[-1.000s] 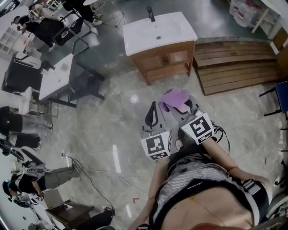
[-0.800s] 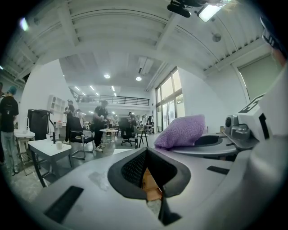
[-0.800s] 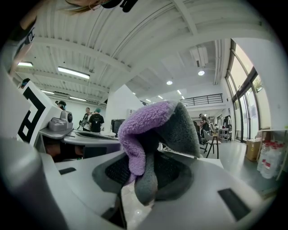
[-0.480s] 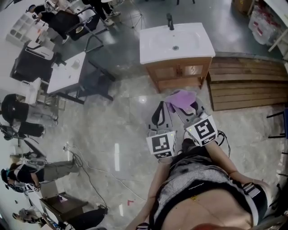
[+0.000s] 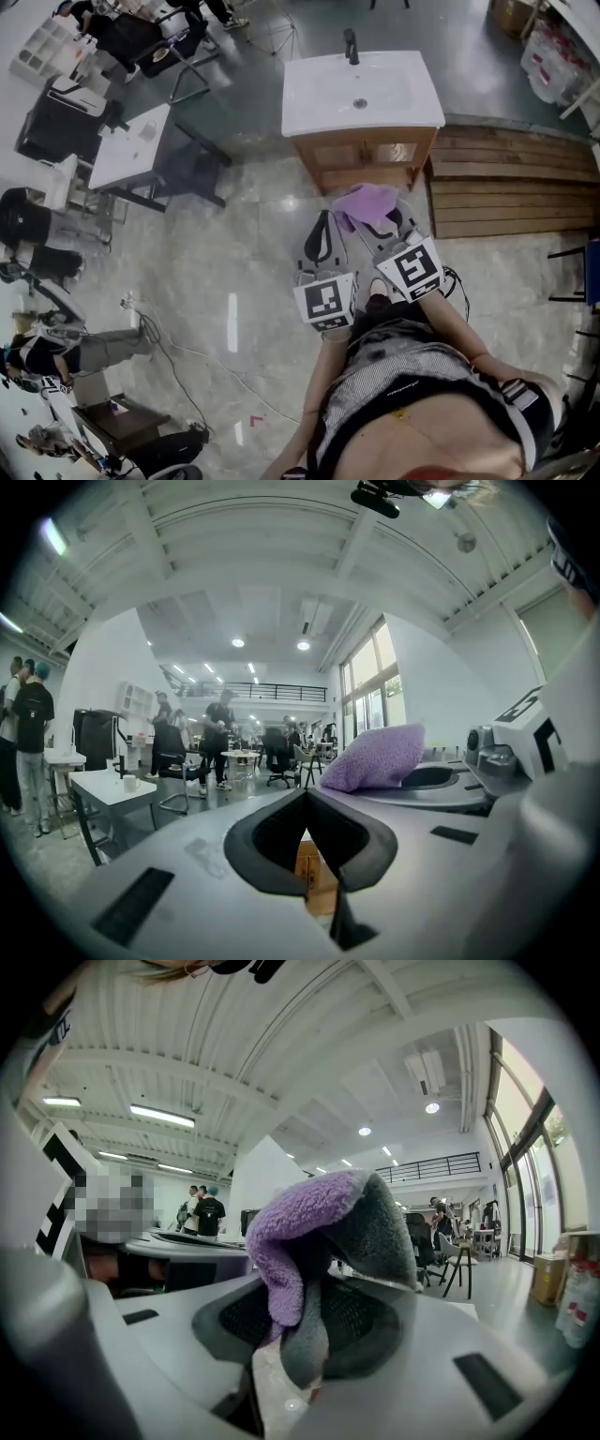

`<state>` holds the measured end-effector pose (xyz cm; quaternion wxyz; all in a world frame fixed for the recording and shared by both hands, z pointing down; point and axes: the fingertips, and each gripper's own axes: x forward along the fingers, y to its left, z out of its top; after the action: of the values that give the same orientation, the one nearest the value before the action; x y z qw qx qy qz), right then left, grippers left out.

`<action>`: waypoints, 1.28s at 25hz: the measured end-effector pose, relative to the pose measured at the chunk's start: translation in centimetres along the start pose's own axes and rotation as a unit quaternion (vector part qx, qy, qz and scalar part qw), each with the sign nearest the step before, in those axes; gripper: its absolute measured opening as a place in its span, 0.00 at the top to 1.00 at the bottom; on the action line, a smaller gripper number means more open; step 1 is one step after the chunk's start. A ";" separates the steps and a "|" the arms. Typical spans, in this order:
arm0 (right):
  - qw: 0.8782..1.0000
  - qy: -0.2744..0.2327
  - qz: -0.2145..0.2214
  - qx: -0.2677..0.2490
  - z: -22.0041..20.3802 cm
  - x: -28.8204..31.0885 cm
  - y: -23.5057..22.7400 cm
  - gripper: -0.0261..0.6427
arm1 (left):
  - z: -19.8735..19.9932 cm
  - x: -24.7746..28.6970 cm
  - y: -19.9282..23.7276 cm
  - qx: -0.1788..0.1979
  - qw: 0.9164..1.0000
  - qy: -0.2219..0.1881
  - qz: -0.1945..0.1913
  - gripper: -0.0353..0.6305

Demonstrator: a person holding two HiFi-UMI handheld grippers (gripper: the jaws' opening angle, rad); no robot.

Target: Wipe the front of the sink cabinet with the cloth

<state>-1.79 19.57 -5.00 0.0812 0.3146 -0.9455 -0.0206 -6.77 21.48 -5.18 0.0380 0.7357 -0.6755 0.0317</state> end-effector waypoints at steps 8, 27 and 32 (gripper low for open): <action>1.000 0.003 0.003 0.006 -0.1 0.6 -1.0 0.69 | -0.2 1.0 0.4 -0.001 1.000 0.006 0.012 0.95; 0.995 0.008 -0.095 0.002 2.2 11.2 -4.7 0.69 | 2.1 10.6 8.7 0.005 0.997 -0.006 -0.082 0.95; 0.992 0.019 -0.123 0.010 2.1 15.1 -5.0 0.69 | 2.2 13.1 12.3 0.007 0.994 -0.007 -0.108 0.94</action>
<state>-11.09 6.52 -5.37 0.0927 0.4295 -0.8982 -0.0154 -17.94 7.26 -5.94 0.0318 0.8046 -0.5924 0.0271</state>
